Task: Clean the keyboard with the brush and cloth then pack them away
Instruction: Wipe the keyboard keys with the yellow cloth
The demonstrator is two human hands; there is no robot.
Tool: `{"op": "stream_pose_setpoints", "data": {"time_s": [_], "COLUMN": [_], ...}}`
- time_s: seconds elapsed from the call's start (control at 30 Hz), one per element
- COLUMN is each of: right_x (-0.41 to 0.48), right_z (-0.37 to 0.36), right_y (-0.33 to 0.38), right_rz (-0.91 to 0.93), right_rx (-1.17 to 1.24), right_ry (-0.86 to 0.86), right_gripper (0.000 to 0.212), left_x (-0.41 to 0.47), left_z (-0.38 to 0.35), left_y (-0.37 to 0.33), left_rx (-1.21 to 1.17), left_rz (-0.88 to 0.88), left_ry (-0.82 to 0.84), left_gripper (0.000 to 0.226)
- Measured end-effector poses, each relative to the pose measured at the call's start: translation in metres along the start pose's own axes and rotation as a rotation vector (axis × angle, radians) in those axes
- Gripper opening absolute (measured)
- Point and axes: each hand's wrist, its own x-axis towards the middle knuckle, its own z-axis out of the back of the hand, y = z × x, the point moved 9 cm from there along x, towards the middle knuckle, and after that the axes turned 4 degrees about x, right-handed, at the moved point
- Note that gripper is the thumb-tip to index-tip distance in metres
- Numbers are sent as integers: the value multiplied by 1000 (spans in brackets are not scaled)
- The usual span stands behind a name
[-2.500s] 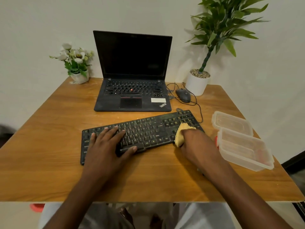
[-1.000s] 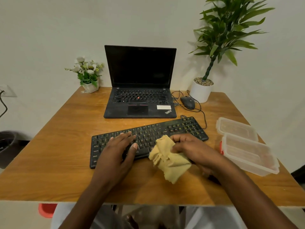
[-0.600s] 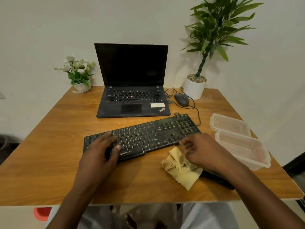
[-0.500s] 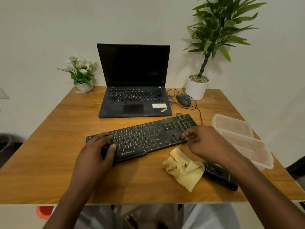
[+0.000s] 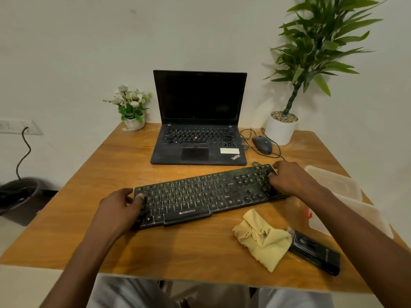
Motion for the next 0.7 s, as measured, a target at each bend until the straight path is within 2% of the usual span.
{"op": "stream_pose_setpoints", "data": {"time_s": [0.2, 0.33, 0.5, 0.7], "right_x": [12, 20, 24, 31], "right_z": [-3, -9, -7, -12], "right_y": [-7, -15, -20, -19], "right_rz": [-55, -86, -140, -157], "right_rx": [43, 133, 280, 306], "right_ry": [46, 77, 63, 62], "right_gripper": [43, 30, 27, 33], "left_x": [14, 17, 39, 76], "left_z": [-6, -7, 3, 16], "left_y": [9, 11, 9, -4], "left_rx": [-114, -136, -105, -34], "left_rz": [71, 91, 76, 58], "left_ry": [66, 58, 31, 21], "left_gripper": [37, 25, 18, 21]}}
